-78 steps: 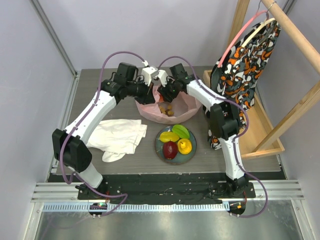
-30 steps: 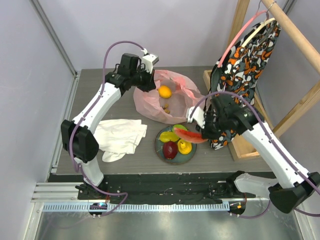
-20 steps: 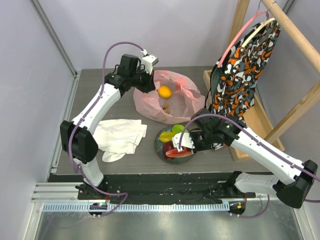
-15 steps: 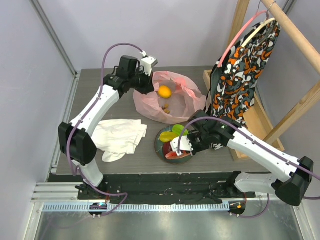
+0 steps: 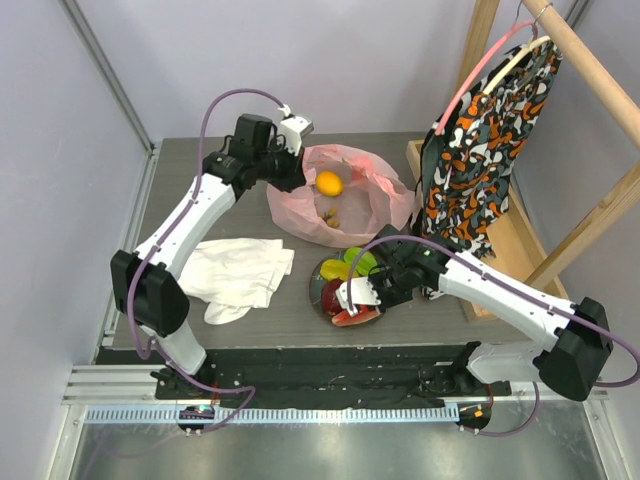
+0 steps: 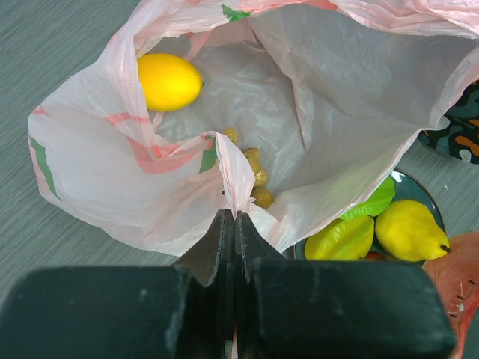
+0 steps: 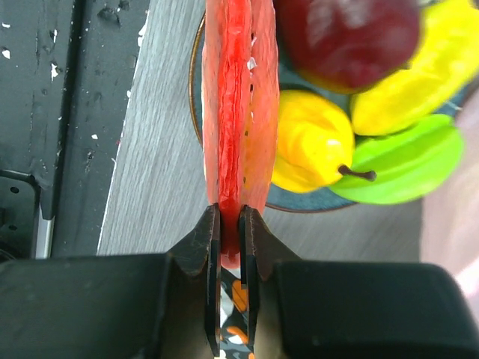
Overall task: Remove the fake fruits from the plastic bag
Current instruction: Place the fake fruit on the plate, then adjust the plastic bag at the center of the board.
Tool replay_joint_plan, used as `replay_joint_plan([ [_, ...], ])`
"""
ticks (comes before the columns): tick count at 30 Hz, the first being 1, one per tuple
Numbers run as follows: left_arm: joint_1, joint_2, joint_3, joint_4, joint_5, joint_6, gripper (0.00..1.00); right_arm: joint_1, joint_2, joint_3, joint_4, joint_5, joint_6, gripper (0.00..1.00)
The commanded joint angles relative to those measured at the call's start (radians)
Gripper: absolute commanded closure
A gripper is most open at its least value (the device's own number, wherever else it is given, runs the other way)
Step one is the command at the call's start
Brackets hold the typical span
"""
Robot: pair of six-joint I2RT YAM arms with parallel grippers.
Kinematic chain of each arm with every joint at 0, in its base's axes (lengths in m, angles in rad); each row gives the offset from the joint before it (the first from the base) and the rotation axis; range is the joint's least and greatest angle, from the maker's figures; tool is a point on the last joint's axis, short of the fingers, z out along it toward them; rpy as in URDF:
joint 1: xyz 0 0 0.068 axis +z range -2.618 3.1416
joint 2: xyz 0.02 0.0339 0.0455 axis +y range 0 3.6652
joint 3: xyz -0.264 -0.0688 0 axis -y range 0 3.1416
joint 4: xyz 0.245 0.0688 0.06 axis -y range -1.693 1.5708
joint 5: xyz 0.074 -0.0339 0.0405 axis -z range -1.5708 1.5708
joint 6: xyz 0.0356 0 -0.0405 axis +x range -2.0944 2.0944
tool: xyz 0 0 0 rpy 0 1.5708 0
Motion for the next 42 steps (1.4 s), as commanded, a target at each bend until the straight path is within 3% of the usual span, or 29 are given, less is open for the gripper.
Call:
replay_joint_plan([
  [1,0.005,-0.029,-0.007,0.003,0.000,0.015,1.00,-0.015,0.015,-0.019,0.063,-0.017,0.005,0.96],
  [7,0.005,-0.027,-0.020,0.006,0.009,0.011,1.00,-0.039,0.035,-0.030,0.101,-0.025,0.006,0.94],
  [12,0.005,-0.015,-0.009,0.006,0.014,0.009,1.00,-0.048,0.052,-0.044,0.132,-0.033,0.022,0.87],
  [15,0.005,-0.013,-0.007,0.003,0.023,0.006,1.00,-0.050,0.058,-0.047,0.133,-0.036,0.039,0.69],
  [16,0.005,-0.012,-0.009,0.003,0.025,0.005,1.00,-0.050,0.058,-0.047,0.135,-0.034,0.042,0.59],
  [19,0.005,-0.012,-0.011,0.006,0.034,0.002,1.00,-0.050,0.038,-0.045,0.136,-0.019,0.065,0.45],
  [22,0.007,-0.009,-0.011,0.012,0.045,-0.004,1.00,-0.050,0.006,-0.018,0.109,0.006,0.080,0.41],
  [30,0.005,-0.001,0.005,0.028,0.063,-0.024,1.00,-0.137,-0.074,0.254,-0.010,0.014,0.062,0.41],
  [33,0.005,-0.006,0.008,0.040,0.046,-0.029,1.00,-0.243,-0.025,0.323,0.172,-0.014,0.158,0.45],
  [38,0.005,0.003,0.042,0.026,0.048,-0.035,1.00,-0.378,0.279,0.514,0.326,-0.063,0.452,0.62],
  [39,0.007,0.003,0.042,0.023,0.049,-0.034,1.00,-0.384,0.324,0.551,0.342,-0.088,0.474,0.69],
  [42,0.005,-0.003,0.037,0.015,0.052,-0.035,1.00,-0.387,0.467,0.651,0.398,-0.111,0.534,0.74],
])
